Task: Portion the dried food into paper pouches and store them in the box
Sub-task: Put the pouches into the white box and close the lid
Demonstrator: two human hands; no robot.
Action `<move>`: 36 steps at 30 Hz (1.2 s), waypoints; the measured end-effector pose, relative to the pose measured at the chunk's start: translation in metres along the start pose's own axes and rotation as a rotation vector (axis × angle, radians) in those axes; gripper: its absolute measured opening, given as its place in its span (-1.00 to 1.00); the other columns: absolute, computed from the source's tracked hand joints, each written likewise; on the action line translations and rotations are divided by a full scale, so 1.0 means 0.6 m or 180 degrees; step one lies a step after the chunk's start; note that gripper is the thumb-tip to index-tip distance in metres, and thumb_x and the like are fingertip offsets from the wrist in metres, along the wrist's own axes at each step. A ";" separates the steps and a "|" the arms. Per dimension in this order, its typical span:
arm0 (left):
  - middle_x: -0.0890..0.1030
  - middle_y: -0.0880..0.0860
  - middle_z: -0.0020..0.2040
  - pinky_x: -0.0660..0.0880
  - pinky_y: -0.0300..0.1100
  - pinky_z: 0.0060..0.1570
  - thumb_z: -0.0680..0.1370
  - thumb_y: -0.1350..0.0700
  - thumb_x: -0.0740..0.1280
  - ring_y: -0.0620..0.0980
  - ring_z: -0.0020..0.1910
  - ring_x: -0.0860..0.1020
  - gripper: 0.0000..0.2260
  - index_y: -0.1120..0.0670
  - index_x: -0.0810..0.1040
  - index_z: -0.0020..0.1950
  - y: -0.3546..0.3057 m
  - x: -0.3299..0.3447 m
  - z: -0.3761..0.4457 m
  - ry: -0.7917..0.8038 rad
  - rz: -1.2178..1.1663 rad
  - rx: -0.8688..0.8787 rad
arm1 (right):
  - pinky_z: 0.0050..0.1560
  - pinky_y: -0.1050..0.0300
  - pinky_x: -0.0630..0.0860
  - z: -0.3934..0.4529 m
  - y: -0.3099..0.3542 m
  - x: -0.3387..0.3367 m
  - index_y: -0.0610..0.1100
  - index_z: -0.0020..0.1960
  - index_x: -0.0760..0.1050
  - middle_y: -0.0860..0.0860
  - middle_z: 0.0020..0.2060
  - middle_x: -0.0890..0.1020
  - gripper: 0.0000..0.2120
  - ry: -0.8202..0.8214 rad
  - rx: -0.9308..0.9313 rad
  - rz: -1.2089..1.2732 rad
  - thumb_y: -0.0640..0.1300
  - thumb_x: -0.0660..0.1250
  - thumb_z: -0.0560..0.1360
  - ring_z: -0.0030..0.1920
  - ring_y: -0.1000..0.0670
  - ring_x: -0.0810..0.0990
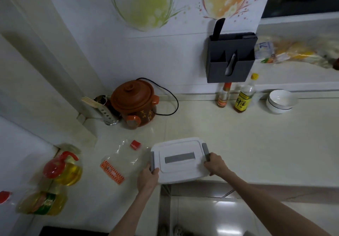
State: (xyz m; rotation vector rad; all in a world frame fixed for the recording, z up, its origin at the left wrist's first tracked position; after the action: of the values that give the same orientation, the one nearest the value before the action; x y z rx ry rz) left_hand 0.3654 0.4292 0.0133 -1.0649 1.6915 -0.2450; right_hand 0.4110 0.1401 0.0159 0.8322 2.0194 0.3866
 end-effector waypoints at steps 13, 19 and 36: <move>0.64 0.12 0.18 0.47 -0.16 -0.01 0.56 0.12 0.33 0.12 0.10 0.59 -0.64 0.08 0.51 0.36 -0.253 0.180 -0.170 0.0402 -0.0025 0.0885 | -0.22 0.14 0.35 -0.201 -0.294 -0.214 -0.22 -0.10 0.38 -0.20 -0.10 0.59 -0.94 -0.1144 0.0471 0.0726 -0.22 0.21 0.49 -0.14 -0.15 0.53; 0.65 0.08 0.15 0.50 -0.16 -0.03 0.55 0.17 0.34 0.04 0.04 0.59 -0.65 0.04 0.54 0.34 -0.393 0.292 -0.339 0.0833 -0.0209 0.1686 | -0.14 0.10 0.37 -0.391 -0.463 -0.315 -0.28 0.09 0.48 -0.20 -0.01 0.62 -0.78 -0.1915 0.0828 0.1109 -0.19 0.24 0.50 0.01 -0.22 0.58; 0.68 -0.07 -0.21 0.56 -0.04 -0.11 0.37 0.02 0.28 -0.01 -0.20 0.60 -0.78 -0.34 0.58 -0.19 -0.668 0.577 -0.731 0.2343 -0.0486 0.2912 | -0.24 0.03 0.37 -0.811 -0.763 -0.466 -0.29 -0.16 0.46 -0.20 -0.24 0.59 -0.85 -0.3564 0.1846 0.1716 -0.23 0.21 0.51 -0.18 -0.20 0.56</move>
State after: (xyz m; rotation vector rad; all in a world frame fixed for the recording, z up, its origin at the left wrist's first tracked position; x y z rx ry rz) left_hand 0.1923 -0.2064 0.2109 -0.3975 1.7802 -1.4917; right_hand -0.0748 -0.3620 0.2058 1.5134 0.8193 -0.3659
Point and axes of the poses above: each hand's wrist, its own z-axis towards the middle knuckle, its own x-axis out of the palm, y = z × x, the point moved 9 cm from there along z, towards the middle knuckle
